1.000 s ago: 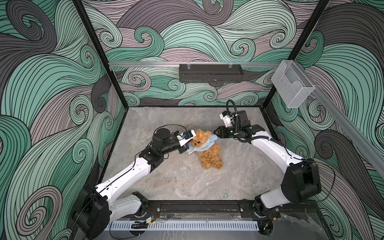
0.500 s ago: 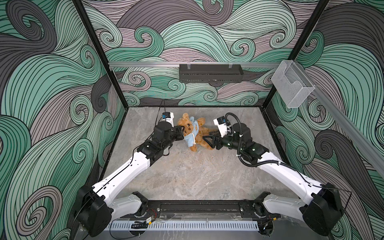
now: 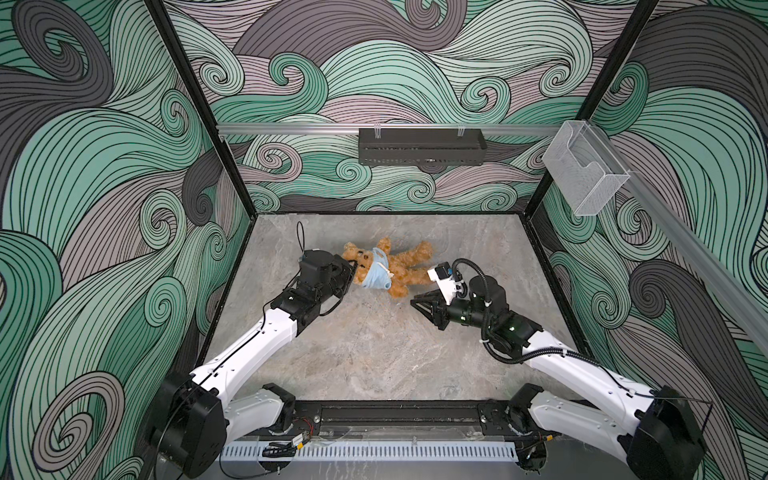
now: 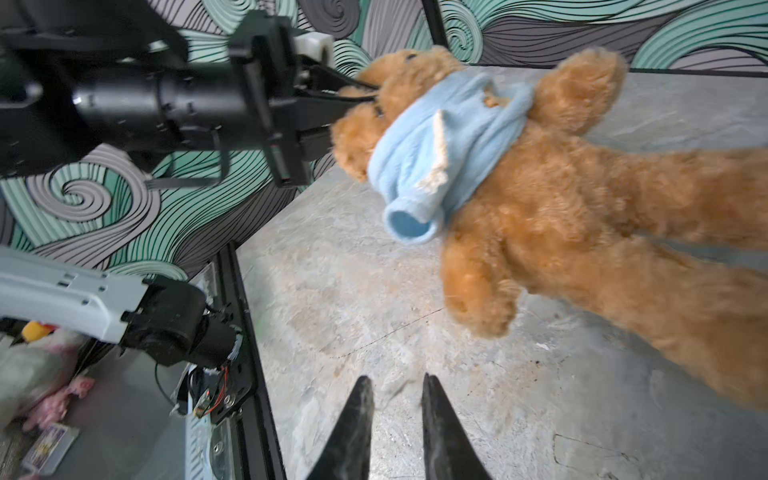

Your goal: Dress the teddy bear

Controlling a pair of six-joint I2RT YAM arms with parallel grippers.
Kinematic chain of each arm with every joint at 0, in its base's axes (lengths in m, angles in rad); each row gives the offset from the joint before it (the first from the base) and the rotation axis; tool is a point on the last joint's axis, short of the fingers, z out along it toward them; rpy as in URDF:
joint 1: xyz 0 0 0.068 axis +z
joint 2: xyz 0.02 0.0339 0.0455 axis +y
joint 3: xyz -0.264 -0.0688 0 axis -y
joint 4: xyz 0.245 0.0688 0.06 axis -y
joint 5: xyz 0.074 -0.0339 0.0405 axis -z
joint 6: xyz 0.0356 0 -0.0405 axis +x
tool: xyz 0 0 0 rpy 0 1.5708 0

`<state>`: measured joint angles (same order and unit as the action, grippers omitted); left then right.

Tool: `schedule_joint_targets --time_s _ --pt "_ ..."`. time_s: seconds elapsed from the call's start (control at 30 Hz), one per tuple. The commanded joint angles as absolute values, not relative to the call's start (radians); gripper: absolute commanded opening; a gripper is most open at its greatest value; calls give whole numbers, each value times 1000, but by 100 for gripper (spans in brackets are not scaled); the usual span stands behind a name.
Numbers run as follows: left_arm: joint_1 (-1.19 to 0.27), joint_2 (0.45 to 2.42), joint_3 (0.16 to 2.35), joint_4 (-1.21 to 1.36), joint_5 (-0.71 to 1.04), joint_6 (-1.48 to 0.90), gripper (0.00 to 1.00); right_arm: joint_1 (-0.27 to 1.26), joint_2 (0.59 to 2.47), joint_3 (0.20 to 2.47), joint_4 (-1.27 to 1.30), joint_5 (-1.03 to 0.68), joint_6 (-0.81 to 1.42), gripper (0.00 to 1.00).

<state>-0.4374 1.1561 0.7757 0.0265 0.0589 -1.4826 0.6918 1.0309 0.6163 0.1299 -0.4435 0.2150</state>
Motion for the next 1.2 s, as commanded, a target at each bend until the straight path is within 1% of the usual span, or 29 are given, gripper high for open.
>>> schedule_joint_targets --time_s 0.0,0.2,0.3,0.43,0.57,0.77,0.93,1.17 --pt "-400 1170 754 184 173 -1707 0 788 1021 618 168 -377 86 22" --pt "-387 1218 792 209 287 -1799 0 842 1169 571 348 -212 15 17" --pt "-388 1248 826 194 365 -1827 0 864 1254 550 471 -82 -48 15" --pt "-388 1292 866 153 442 -1836 0 864 1344 554 591 60 -138 15" --pt "-388 1298 884 135 451 -1827 0 862 1385 546 679 160 -190 15" --pt "-388 1299 887 117 448 -1813 0 861 1344 514 708 225 -247 15" --pt "-388 1314 885 130 461 -1812 0 845 1303 502 687 227 -263 13" --pt "-395 1321 888 133 466 -1812 0 832 1308 510 700 214 -271 13"
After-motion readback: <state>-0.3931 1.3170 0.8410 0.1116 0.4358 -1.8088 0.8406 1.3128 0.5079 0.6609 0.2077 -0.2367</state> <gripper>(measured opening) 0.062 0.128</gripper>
